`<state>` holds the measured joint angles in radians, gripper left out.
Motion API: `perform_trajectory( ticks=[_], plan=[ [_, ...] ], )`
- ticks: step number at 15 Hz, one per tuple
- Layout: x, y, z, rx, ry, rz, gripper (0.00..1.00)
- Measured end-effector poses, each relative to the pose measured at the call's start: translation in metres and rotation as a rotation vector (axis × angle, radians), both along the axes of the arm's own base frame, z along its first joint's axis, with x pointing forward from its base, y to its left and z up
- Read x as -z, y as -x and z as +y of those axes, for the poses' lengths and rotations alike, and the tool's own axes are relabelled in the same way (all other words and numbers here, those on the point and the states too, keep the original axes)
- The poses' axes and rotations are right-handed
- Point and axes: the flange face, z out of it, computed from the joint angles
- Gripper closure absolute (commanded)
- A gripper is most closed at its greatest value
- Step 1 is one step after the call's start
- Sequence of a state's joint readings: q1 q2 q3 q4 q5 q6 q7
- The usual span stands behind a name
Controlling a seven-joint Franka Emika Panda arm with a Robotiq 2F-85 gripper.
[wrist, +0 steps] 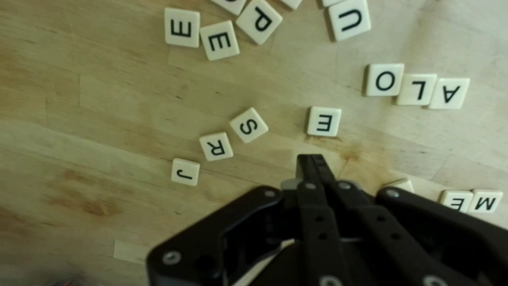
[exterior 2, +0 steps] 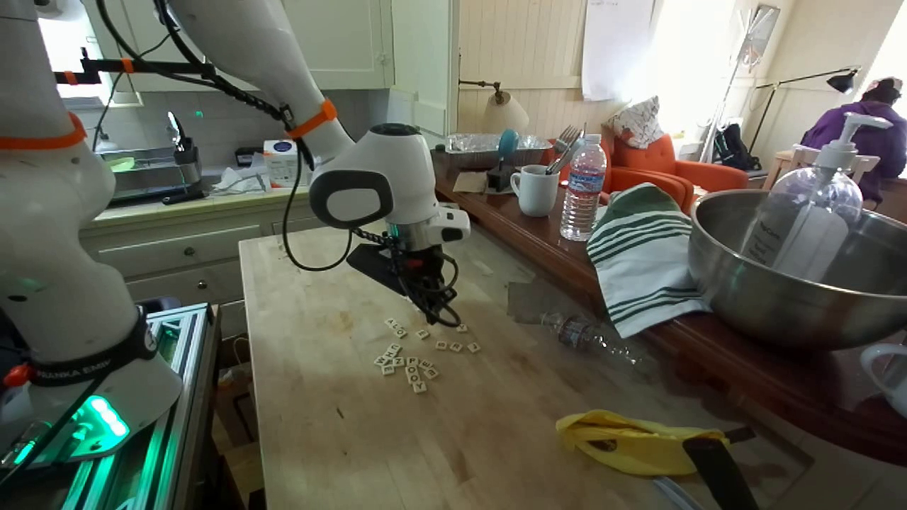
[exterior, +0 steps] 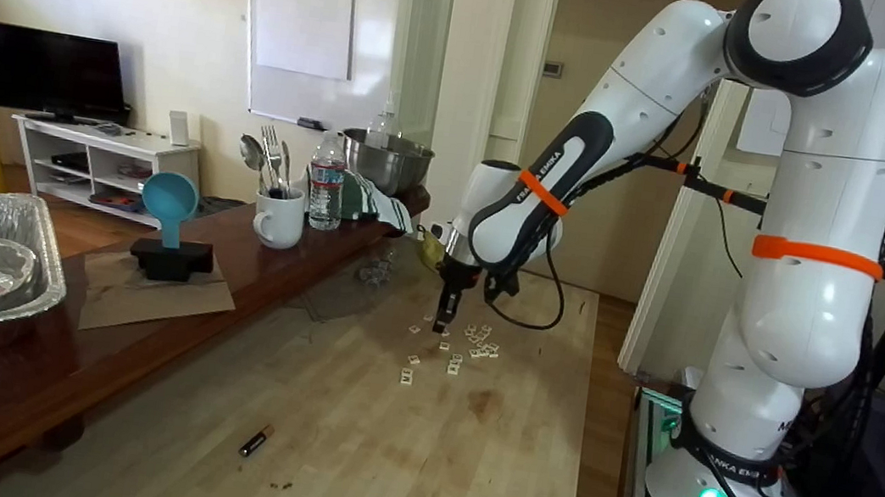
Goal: Spell the word aloe using the tile letters
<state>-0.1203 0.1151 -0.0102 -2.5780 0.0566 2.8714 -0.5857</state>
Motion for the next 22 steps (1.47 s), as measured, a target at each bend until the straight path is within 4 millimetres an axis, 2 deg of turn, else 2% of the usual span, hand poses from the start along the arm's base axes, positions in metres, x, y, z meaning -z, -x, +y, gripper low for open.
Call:
perform_trajectory(
  ticks=[10, 22],
  plan=[
    [0.021, 0.007, 0.004, -0.041, -0.001, 0.041, 1.00],
    [0.021, 0.014, 0.003, -0.155, 0.015, 0.047, 1.00]
  ],
)
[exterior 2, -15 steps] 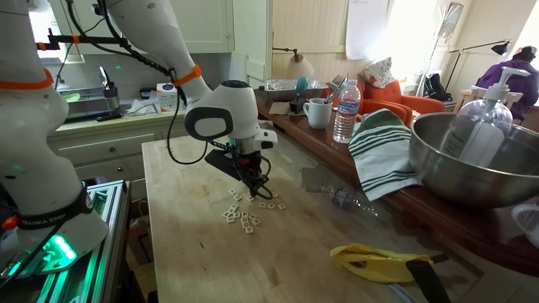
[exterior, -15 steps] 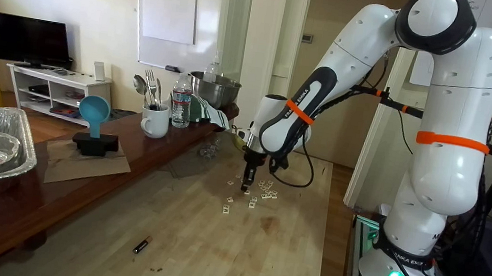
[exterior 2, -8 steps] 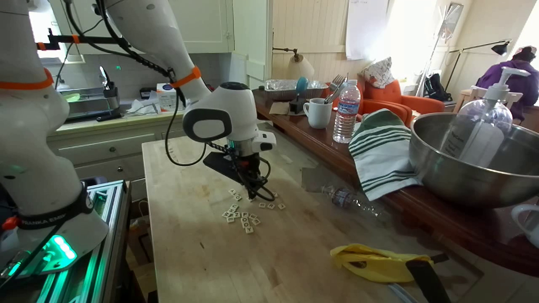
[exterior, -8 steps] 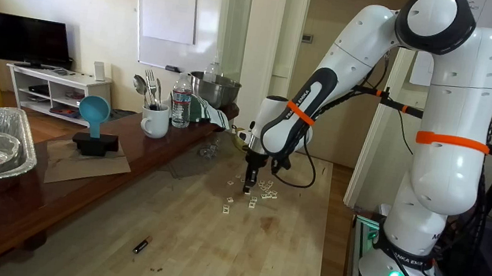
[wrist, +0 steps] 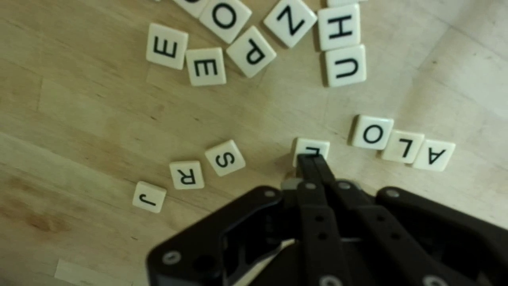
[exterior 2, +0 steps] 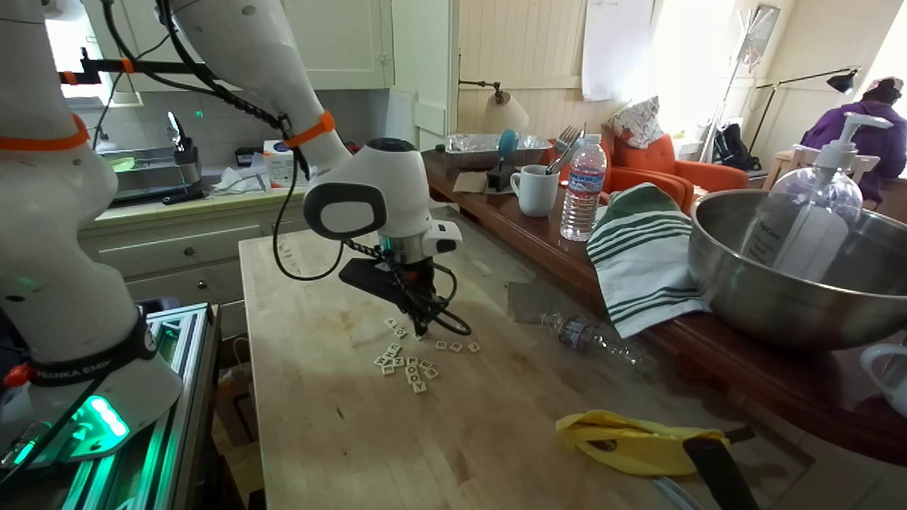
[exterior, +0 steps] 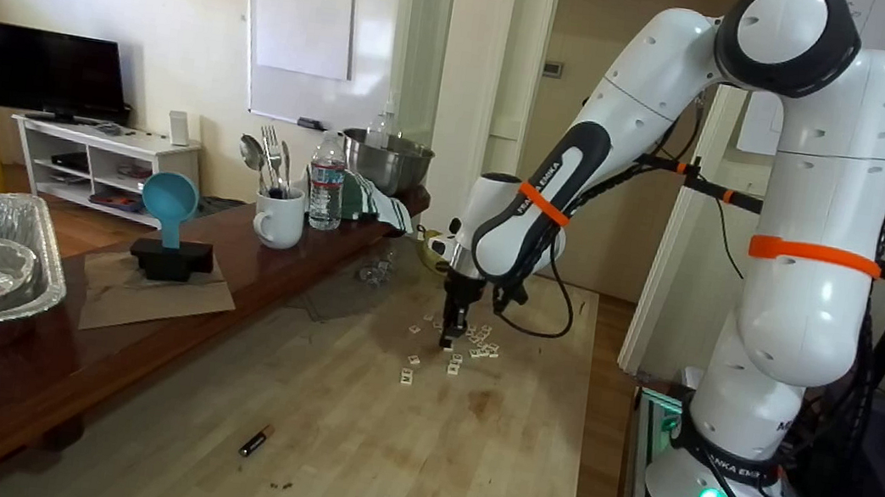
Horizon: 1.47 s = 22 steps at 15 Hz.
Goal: Spell the word aloe using the tile letters
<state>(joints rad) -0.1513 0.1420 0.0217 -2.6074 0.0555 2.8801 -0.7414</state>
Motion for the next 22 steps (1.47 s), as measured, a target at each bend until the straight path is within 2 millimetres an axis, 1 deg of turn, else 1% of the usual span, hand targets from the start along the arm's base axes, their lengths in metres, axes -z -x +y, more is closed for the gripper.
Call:
perform_trajectory(
  ticks=[13, 22],
  plan=[
    [0.000, 0.014, 0.002, -0.060, 0.007, 0.011, 1.00],
    [0.000, 0.017, 0.001, -0.053, 0.003, 0.013, 1.00]
  ],
)
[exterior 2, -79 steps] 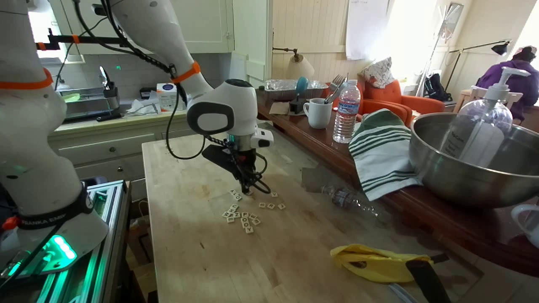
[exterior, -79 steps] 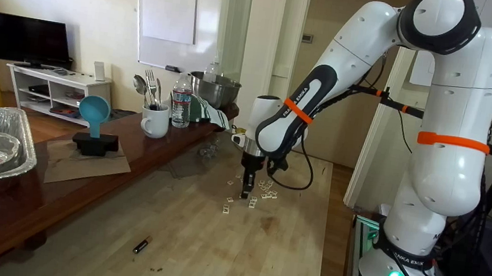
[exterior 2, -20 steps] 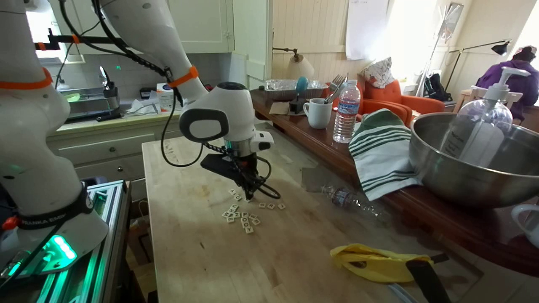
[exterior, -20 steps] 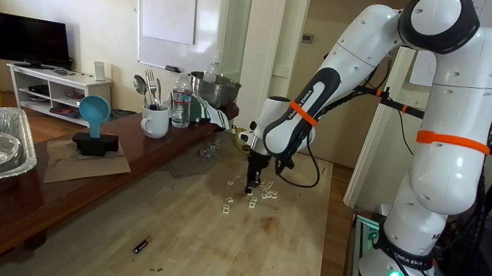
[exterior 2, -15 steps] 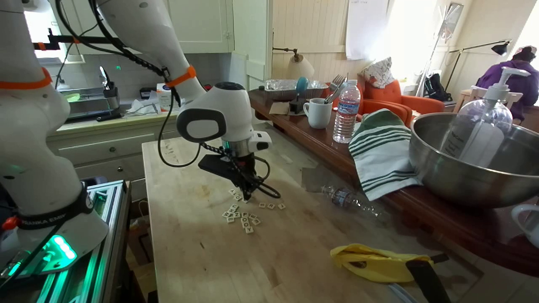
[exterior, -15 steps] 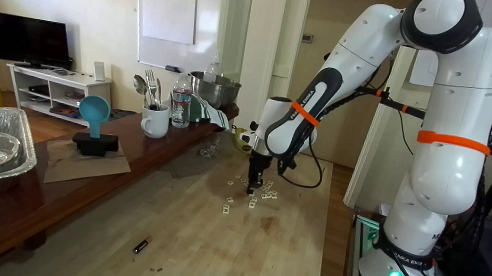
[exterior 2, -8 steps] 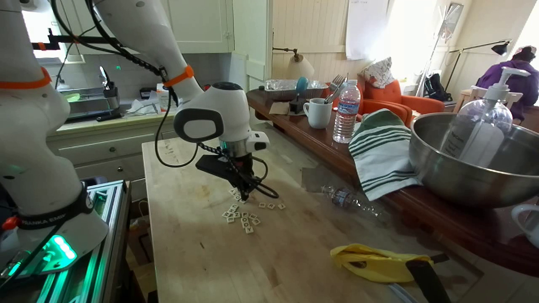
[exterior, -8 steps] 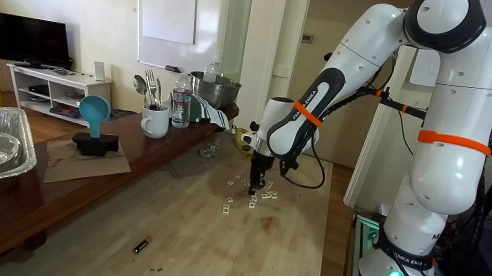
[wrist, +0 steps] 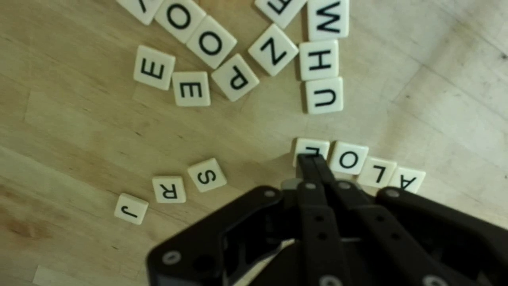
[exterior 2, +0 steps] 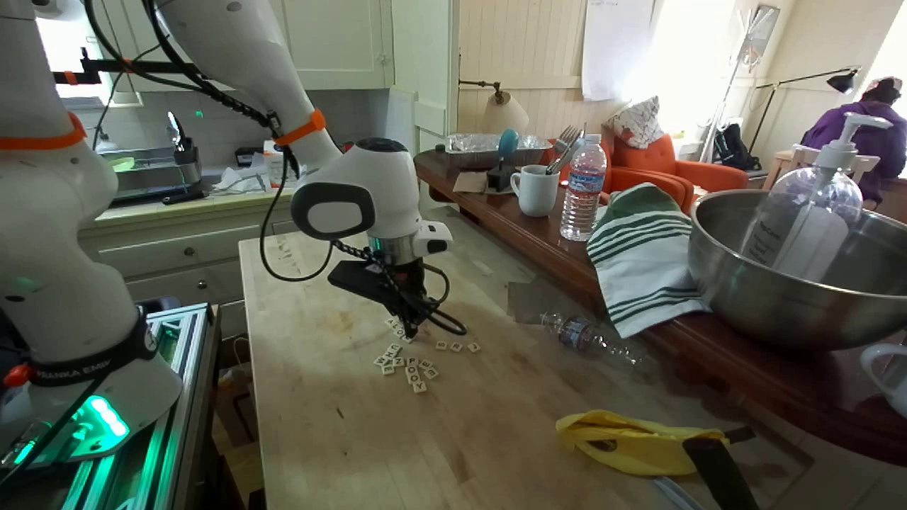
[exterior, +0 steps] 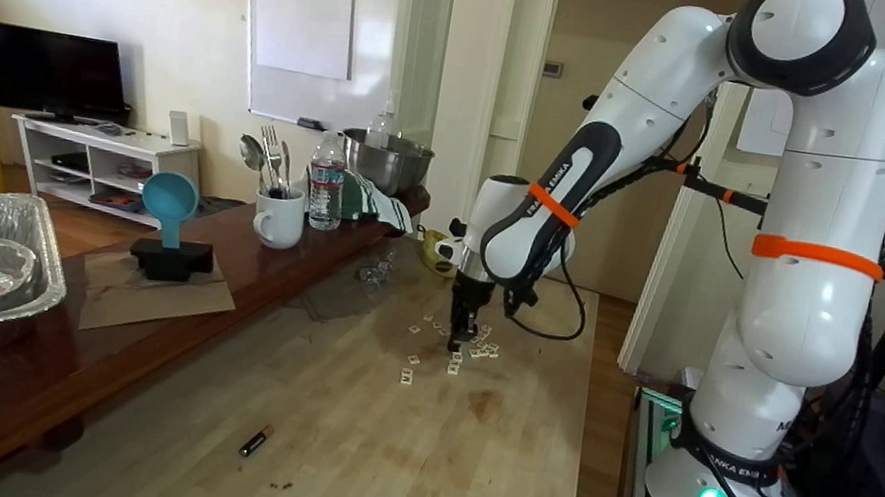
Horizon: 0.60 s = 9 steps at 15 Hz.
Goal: Spell the word aloe using the tile letters
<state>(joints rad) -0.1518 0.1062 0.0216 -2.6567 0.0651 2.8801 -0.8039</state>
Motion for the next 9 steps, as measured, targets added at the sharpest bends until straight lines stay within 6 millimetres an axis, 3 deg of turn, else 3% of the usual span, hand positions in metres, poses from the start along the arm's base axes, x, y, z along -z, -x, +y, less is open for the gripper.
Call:
perform_trajectory(
  ticks=[9],
  plan=[
    [0.0001, 0.0008, -0.0030, 0.073, -0.025, -0.001, 1.00]
  ],
)
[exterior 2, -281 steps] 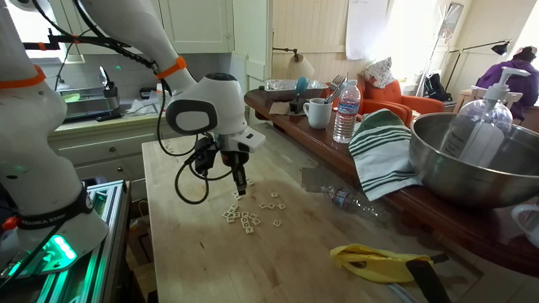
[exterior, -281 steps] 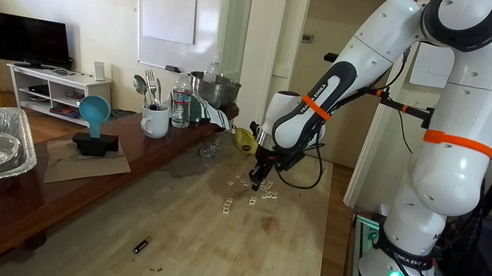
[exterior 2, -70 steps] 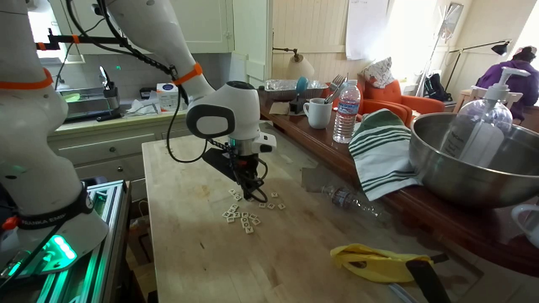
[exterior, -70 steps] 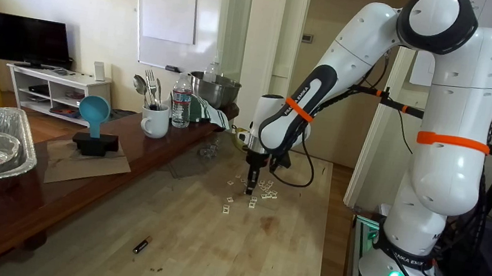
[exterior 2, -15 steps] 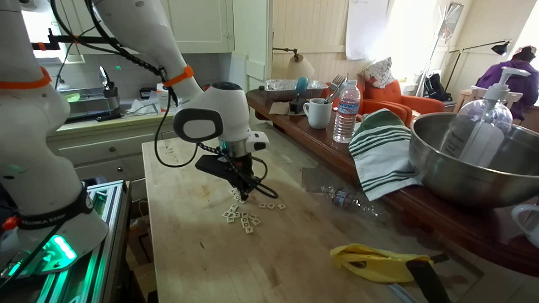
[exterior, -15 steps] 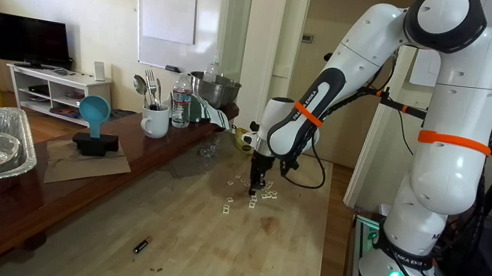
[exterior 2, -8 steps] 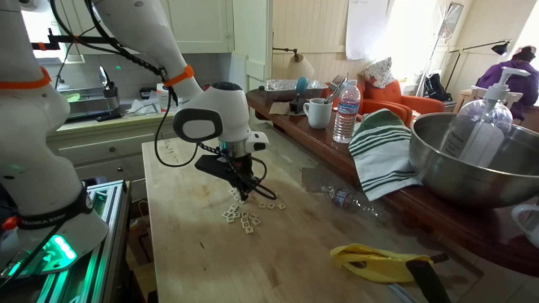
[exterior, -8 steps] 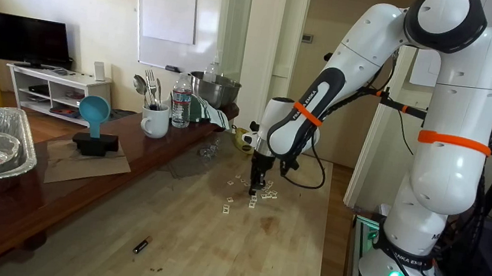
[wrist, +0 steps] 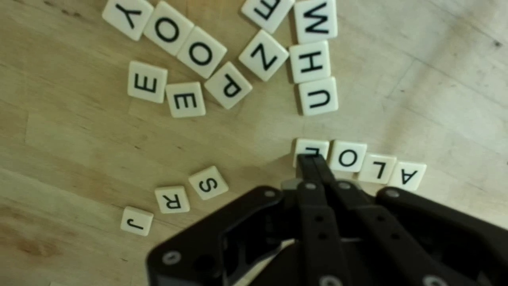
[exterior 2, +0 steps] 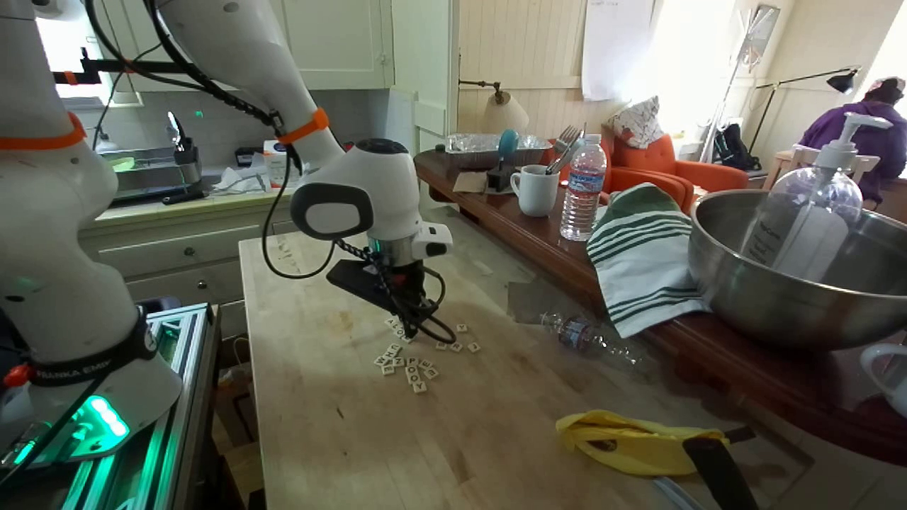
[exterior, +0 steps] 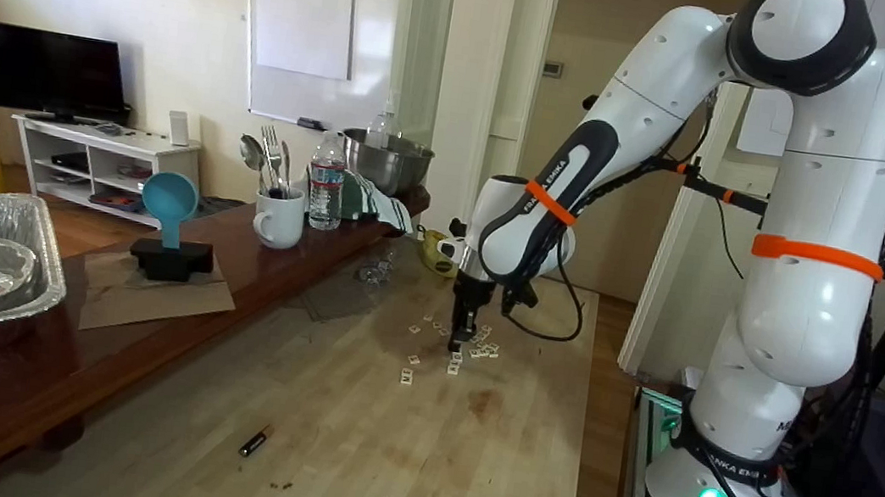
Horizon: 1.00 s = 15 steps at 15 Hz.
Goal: Spell the word aloe using the tile letters
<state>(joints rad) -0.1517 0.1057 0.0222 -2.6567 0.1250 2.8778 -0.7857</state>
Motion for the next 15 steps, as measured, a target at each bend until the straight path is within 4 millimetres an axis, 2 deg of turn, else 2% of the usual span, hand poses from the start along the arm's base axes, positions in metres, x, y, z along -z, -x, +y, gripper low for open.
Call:
perform_trajectory(
  ticks=[15],
  plan=[
    [0.0001, 0.0017, 0.0039, 0.073, -0.039, 0.015, 1.00]
  ],
)
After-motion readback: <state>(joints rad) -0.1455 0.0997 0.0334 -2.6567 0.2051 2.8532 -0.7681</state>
